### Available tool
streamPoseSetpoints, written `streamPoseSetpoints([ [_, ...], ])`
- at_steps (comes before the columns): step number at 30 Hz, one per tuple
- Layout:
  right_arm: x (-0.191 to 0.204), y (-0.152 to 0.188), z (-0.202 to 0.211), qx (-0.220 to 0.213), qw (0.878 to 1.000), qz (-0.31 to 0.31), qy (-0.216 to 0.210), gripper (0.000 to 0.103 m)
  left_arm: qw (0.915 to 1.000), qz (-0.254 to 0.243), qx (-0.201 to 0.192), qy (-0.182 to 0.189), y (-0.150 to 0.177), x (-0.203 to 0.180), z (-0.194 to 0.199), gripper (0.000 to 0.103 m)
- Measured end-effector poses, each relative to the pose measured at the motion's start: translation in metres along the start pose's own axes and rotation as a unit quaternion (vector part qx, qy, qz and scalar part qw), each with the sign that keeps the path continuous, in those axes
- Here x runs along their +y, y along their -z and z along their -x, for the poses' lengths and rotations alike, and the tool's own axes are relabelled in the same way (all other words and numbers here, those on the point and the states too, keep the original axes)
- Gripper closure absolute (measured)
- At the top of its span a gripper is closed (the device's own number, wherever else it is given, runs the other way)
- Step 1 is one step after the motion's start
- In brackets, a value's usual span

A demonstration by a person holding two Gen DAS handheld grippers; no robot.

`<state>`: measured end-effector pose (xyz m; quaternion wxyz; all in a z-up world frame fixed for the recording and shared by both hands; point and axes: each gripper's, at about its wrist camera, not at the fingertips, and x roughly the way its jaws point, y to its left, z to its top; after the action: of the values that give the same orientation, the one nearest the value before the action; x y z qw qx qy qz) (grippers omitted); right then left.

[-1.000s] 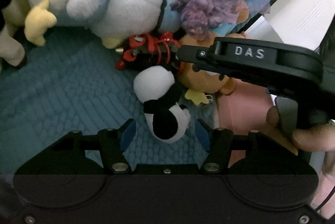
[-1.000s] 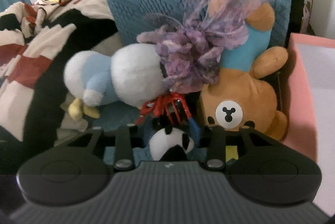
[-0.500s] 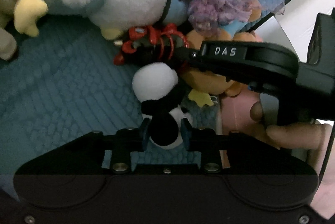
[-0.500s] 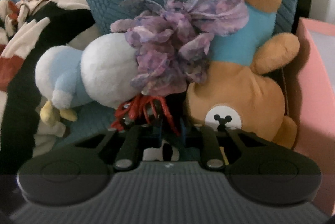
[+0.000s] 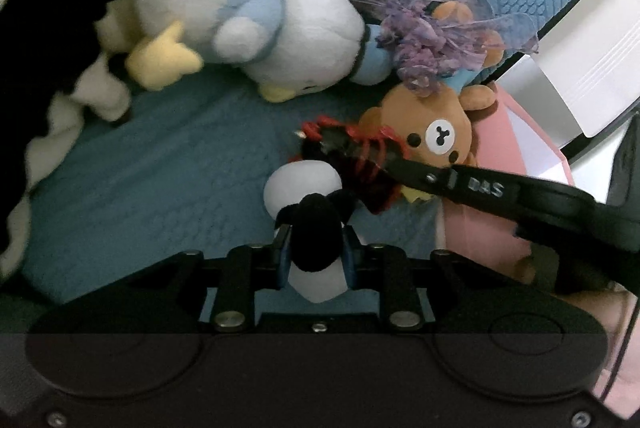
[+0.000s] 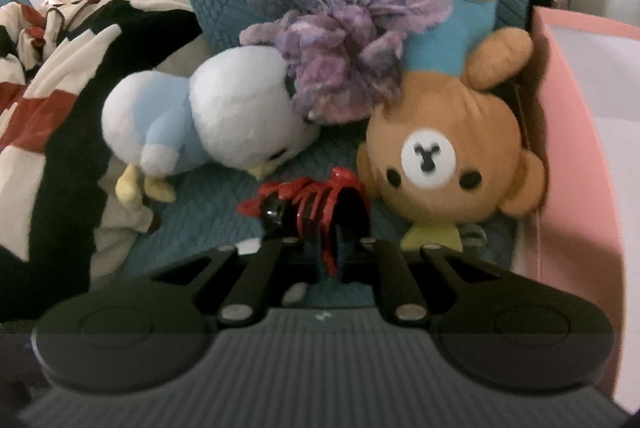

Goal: Organize objects
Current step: 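Close right tool on the red horned figure while left tool closes on the panda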

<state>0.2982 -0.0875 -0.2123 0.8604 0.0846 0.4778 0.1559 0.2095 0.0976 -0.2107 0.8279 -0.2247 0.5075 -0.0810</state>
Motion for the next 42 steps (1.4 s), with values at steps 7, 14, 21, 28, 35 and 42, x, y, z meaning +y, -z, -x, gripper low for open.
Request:
streamPoseSetpoints([
  [7,0.006,0.038,0.025,0.018,1.000,0.006,0.022,0.094,0.9998,0.011,-0.008,-0.016,0.022,0.019,0.020,0.080],
  [14,0.002,0.056,0.036,0.052,0.997,0.034,0.042,0.092,0.9986,0.043,-0.006,-0.030,0.028,0.036,0.018,0.079],
  [21,0.025,0.045,0.050,0.045,0.980,0.185,0.050,0.052,0.9982,0.055,-0.013,-0.021,0.028,0.042,0.020,0.065],
  [28,0.062,0.038,0.042,0.062,0.946,0.317,0.010,0.047,0.9954,0.094,-0.018,-0.004,0.027,0.051,0.025,0.064],
  [35,0.085,0.032,0.009,0.083,0.913,0.400,0.015,0.047,0.9942,0.106,-0.017,-0.006,0.029,0.054,0.026,0.056],
  [42,0.094,0.046,-0.015,0.100,0.884,0.456,0.030,0.038,0.9947,0.102,-0.011,-0.003,0.028,0.055,0.028,0.048],
])
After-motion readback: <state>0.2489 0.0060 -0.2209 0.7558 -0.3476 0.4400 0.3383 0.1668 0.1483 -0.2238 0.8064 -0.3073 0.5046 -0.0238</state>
